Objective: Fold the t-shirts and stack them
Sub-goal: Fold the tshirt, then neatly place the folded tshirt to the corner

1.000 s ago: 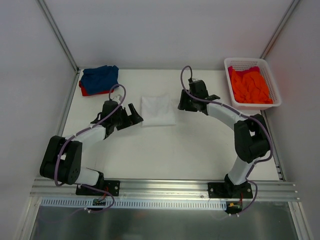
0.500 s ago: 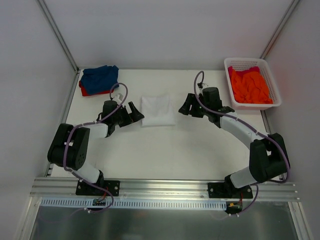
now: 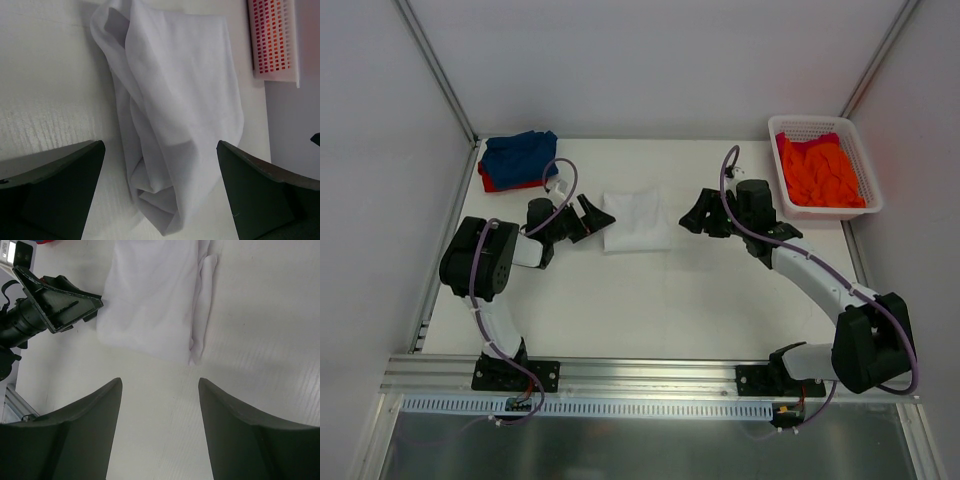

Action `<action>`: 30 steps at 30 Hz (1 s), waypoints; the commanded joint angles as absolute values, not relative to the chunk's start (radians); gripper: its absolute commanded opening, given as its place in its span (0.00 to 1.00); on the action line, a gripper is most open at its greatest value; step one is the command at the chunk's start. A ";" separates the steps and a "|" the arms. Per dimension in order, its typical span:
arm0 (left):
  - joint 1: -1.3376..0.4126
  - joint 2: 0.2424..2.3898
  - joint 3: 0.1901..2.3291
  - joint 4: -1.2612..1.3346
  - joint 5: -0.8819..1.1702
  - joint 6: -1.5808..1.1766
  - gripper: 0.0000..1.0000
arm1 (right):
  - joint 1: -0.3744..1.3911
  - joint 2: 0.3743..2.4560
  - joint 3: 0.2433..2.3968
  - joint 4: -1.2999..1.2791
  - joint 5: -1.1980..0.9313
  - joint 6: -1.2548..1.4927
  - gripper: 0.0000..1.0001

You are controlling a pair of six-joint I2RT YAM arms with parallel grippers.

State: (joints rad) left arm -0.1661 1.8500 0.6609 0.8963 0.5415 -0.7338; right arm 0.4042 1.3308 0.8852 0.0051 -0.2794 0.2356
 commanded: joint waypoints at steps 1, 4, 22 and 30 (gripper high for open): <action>-0.163 1.896 0.646 0.923 0.594 -0.782 0.99 | 0.405 1.298 0.882 0.044 -0.302 0.242 0.66; -0.164 1.899 0.627 0.957 0.604 -0.798 0.99 | 0.405 1.307 0.881 0.049 -0.304 0.247 0.66; -0.209 2.121 0.657 1.200 0.715 -0.948 0.98 | 0.407 1.298 0.881 0.058 -0.305 0.255 0.66; -0.235 2.065 0.667 0.984 0.644 -0.853 0.99 | 0.405 1.267 0.874 0.058 -0.299 0.264 0.66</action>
State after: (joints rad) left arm -0.2192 2.0506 0.7036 1.2404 0.6891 -0.9363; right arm 0.4042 1.3197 0.8841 0.0189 -0.2932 0.2523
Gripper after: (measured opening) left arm 0.982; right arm 0.663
